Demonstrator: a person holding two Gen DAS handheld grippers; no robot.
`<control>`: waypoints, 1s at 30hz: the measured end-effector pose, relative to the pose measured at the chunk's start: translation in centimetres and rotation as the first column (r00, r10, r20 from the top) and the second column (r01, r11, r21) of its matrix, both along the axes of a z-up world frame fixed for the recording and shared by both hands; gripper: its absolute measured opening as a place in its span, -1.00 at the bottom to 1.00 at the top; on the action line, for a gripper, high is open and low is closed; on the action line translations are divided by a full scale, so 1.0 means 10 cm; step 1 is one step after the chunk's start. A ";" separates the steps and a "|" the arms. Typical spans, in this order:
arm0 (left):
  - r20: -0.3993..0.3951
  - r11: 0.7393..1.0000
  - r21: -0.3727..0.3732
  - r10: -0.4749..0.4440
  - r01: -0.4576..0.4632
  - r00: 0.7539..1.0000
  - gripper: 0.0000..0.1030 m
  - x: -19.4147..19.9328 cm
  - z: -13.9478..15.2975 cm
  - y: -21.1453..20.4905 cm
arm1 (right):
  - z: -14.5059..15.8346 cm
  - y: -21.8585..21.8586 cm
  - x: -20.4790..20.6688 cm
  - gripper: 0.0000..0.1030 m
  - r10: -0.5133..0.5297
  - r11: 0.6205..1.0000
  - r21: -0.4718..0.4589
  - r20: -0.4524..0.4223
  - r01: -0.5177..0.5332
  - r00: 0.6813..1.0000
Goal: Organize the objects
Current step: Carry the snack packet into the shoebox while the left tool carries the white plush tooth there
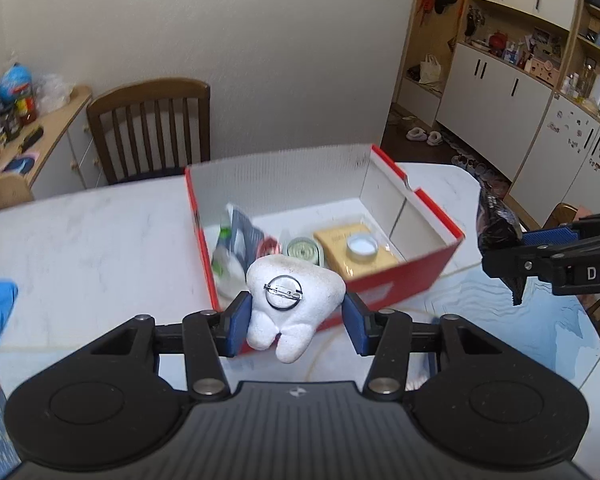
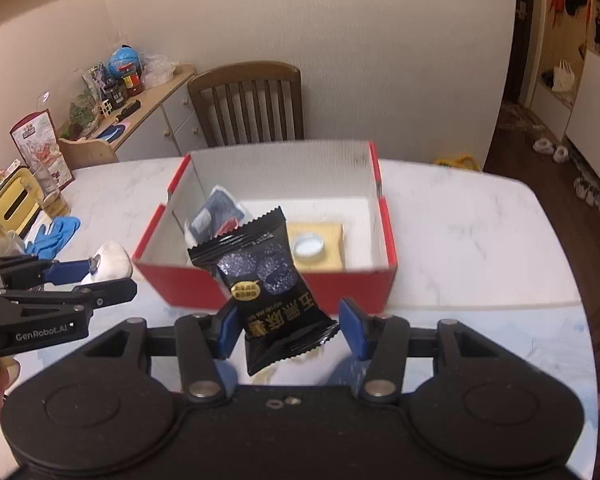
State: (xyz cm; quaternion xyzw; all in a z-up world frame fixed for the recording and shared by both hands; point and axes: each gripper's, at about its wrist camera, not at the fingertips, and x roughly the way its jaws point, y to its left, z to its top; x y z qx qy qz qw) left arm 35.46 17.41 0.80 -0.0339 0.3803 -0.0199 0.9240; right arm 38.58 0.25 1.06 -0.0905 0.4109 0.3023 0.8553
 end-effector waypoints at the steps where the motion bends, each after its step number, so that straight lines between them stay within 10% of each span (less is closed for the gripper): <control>1: 0.003 1.000 0.011 -0.004 0.004 1.000 -0.07 0.06 0.02 0.00 | 0.01 0.04 0.04 -0.01 0.001 1.000 -0.003 0.007 -0.001 1.000; 30: -0.139 1.000 -0.003 0.007 -0.007 0.990 -0.07 1.80 -0.45 0.28 | -0.66 1.10 0.86 -0.01 -0.016 0.984 -0.178 -0.027 0.011 1.000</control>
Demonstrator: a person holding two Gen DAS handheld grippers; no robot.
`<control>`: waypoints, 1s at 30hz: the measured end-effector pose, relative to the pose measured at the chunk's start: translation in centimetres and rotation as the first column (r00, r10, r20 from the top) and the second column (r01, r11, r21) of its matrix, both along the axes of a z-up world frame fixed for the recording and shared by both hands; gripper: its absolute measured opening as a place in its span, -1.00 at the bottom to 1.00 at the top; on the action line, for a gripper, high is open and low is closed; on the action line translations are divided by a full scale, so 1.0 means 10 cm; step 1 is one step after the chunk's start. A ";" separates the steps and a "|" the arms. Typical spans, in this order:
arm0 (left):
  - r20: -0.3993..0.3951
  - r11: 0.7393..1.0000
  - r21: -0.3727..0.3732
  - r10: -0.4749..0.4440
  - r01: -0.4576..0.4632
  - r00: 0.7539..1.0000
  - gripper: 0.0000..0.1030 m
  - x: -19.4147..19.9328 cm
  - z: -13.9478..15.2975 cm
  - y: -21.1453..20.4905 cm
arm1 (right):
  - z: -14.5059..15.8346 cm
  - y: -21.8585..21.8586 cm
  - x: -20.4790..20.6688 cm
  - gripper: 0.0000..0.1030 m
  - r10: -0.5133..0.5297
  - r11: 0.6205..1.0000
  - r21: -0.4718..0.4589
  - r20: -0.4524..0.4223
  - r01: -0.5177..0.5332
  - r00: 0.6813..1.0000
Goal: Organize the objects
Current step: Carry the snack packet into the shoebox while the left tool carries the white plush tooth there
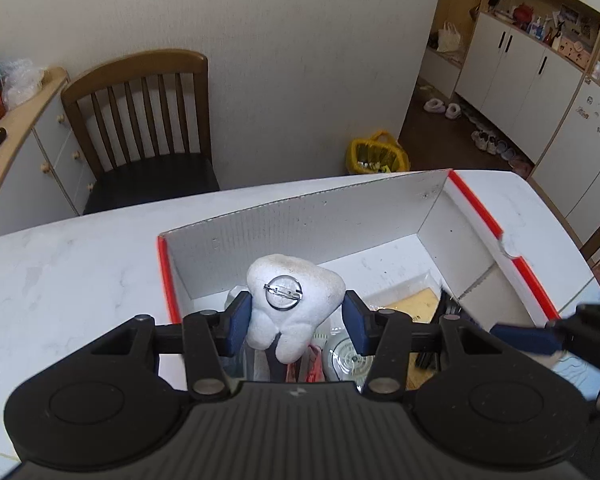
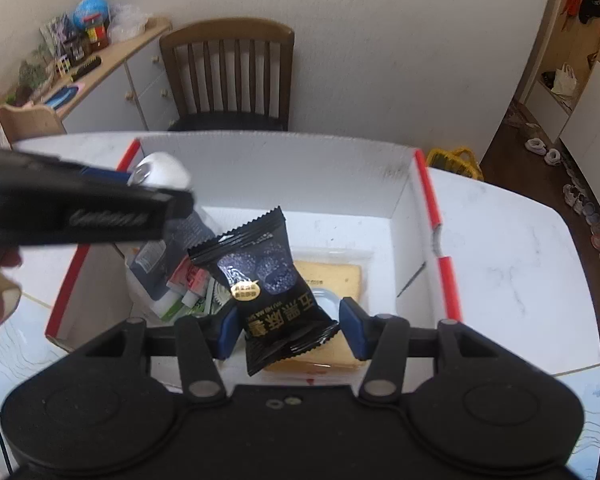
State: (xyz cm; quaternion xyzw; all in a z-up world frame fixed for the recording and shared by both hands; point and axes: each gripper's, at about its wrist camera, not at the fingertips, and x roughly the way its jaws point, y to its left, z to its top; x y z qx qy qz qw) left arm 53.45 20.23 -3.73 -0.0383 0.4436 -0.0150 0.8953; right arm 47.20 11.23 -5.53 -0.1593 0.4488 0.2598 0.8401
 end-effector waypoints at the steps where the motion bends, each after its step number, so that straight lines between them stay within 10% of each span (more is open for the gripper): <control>1: -0.009 1.000 -0.004 -0.001 0.001 1.000 -0.07 0.04 -0.04 0.00 | -0.03 0.02 0.00 -0.01 0.002 1.000 -0.005 -0.004 -0.002 1.000; 30: -0.170 0.999 0.003 -0.038 0.039 0.985 0.11 0.39 -0.65 -0.09 | -0.43 0.26 0.03 0.05 0.037 0.992 -0.119 -0.034 -0.041 0.999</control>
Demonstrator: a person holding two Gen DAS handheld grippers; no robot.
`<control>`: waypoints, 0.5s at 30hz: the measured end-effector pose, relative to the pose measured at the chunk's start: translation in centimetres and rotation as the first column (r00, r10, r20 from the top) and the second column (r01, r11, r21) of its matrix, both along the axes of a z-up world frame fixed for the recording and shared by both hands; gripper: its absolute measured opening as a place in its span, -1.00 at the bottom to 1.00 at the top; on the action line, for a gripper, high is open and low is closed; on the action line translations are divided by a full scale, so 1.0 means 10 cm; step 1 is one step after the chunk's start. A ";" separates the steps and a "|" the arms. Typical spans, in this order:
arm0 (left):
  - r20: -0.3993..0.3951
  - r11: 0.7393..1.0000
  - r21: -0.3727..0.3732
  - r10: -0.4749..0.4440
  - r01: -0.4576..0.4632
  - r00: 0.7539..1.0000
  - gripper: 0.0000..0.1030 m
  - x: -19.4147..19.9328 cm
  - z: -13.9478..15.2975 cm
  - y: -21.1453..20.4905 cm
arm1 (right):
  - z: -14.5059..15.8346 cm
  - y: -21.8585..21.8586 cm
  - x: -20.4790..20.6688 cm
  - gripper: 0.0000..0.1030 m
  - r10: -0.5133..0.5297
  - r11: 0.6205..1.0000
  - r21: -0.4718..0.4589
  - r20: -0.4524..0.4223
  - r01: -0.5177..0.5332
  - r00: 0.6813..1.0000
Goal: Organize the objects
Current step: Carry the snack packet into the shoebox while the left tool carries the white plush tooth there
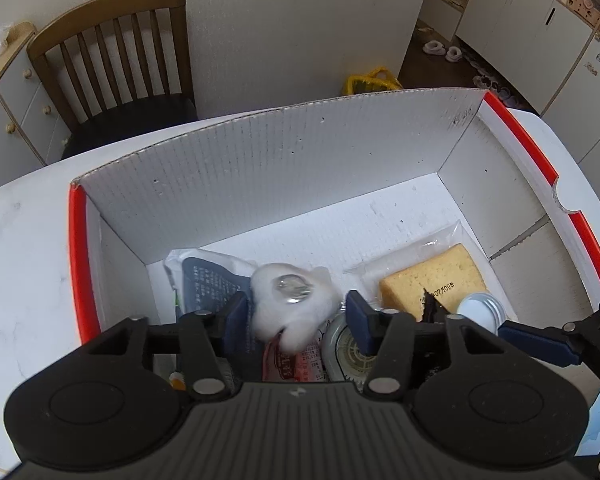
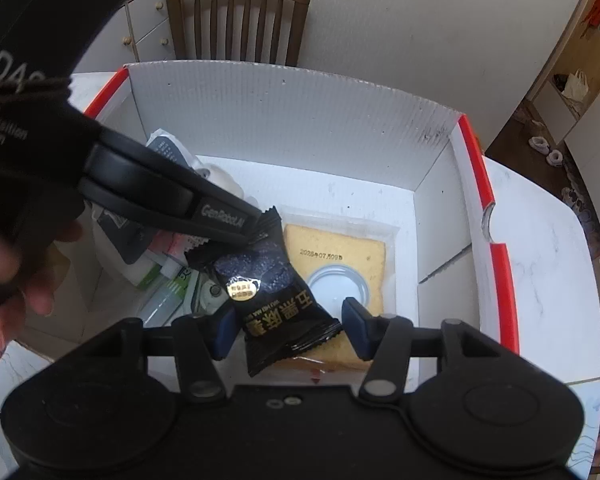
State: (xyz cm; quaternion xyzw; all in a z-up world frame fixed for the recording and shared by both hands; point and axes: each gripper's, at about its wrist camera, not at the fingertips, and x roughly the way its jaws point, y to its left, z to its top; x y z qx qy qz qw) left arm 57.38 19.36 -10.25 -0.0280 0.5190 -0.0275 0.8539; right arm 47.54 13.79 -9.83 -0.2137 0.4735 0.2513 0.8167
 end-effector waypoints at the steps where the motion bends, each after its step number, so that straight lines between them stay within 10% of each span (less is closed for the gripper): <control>1: 0.006 1.000 -0.002 0.001 -0.001 1.000 0.11 -0.01 0.01 0.00 | 0.00 -0.01 0.00 0.05 -0.001 1.000 0.001 0.002 0.001 1.000; 15: 0.112 0.997 -0.062 0.060 -0.053 0.992 0.41 -0.32 0.34 0.01 | 0.24 -0.28 -0.18 0.34 0.002 0.997 0.075 0.025 -0.004 1.000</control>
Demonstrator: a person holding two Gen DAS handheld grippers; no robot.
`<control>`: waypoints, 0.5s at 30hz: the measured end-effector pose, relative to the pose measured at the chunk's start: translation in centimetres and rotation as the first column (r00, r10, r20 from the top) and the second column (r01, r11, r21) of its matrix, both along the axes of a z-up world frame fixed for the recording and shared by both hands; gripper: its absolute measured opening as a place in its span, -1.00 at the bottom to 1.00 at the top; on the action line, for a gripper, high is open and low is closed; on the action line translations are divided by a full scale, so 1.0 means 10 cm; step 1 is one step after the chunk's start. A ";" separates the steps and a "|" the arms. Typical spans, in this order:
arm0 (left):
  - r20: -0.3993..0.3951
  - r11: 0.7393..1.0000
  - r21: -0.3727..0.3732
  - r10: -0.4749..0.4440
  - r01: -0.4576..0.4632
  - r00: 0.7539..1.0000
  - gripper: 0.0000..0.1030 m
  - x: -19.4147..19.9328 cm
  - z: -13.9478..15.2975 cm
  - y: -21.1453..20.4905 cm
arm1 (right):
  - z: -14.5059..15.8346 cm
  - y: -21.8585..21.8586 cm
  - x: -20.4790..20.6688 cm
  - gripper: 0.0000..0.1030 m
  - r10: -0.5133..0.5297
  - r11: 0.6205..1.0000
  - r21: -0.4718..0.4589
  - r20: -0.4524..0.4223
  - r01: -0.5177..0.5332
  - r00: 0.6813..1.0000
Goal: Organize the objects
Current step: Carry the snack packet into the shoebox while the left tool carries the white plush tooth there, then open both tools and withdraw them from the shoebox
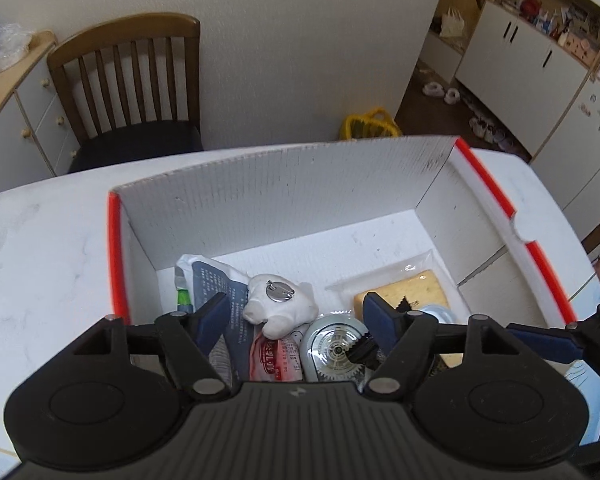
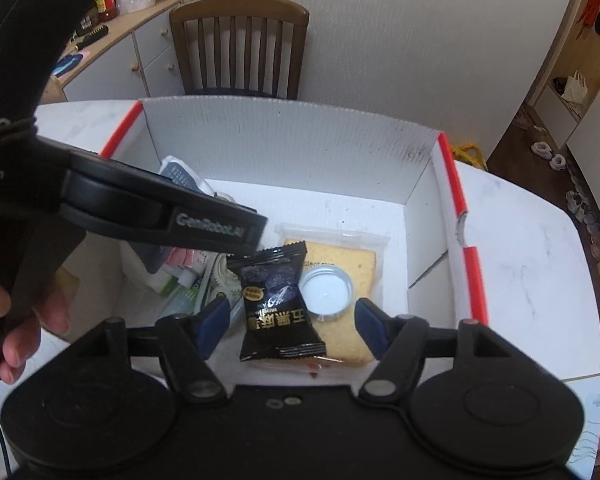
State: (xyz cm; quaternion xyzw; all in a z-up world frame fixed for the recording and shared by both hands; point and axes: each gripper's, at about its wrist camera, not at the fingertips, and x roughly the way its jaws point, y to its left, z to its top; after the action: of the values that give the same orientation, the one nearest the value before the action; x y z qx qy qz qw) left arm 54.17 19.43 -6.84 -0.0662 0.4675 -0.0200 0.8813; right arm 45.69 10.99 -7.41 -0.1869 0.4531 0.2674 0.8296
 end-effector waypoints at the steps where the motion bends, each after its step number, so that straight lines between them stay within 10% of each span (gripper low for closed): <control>1: 0.009 1.000 -0.004 0.003 -0.003 1.000 0.41 -0.03 0.04 0.01 | 0.02 -0.04 -0.02 0.35 0.000 1.000 0.004 0.004 0.000 1.000; 15: 0.134 1.000 -0.020 -0.005 0.008 0.991 0.41 -0.66 0.53 -0.13 | 0.46 -0.34 -0.12 0.57 -0.005 0.996 0.087 0.060 0.000 0.998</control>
State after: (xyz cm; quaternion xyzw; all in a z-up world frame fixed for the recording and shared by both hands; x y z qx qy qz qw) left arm 47.60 18.14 -1.55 -0.0721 0.4075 -0.0322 0.9098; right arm 44.53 7.59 -2.81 -0.1582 0.4163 0.2801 0.8504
